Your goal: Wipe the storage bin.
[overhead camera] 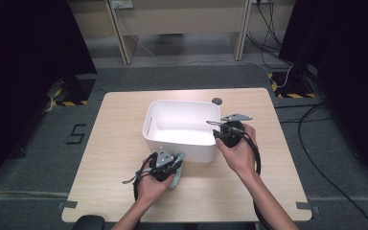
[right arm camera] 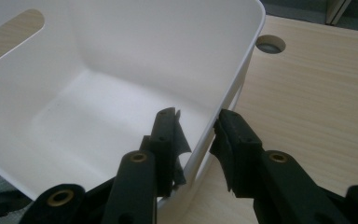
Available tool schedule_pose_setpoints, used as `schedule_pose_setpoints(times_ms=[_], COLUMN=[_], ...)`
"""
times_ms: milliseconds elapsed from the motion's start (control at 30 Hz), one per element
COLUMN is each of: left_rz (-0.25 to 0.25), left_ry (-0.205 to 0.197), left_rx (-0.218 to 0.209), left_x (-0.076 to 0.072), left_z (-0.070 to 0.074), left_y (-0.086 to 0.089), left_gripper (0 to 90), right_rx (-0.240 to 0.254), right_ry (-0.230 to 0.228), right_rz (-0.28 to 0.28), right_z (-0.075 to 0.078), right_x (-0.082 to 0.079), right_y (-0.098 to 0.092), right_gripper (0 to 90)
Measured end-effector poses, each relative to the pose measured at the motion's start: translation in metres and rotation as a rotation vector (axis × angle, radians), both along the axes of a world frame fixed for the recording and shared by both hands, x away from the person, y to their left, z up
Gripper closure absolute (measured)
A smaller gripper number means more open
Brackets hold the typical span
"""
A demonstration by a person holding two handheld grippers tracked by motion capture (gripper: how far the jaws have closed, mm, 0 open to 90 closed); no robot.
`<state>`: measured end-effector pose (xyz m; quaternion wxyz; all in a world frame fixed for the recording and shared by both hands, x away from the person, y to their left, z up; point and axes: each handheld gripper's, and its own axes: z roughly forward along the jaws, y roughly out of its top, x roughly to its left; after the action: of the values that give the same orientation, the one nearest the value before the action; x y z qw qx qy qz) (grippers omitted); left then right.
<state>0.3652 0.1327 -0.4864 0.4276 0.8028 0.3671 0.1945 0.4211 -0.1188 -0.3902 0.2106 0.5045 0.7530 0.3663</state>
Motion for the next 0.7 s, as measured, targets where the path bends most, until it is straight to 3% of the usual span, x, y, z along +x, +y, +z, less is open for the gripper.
schedule_pose_setpoints(times_ms=[700], left_rz=[0.001], left_ry=[0.042], left_rx=[0.032], left_x=[0.005], left_z=[-0.016], left_y=[-0.001], left_gripper=[78.7], right_rx=[-0.002], right_ry=[-0.003], right_rz=[0.0], right_z=[0.0], right_x=[0.0], right_y=[0.0], right_gripper=[68.9])
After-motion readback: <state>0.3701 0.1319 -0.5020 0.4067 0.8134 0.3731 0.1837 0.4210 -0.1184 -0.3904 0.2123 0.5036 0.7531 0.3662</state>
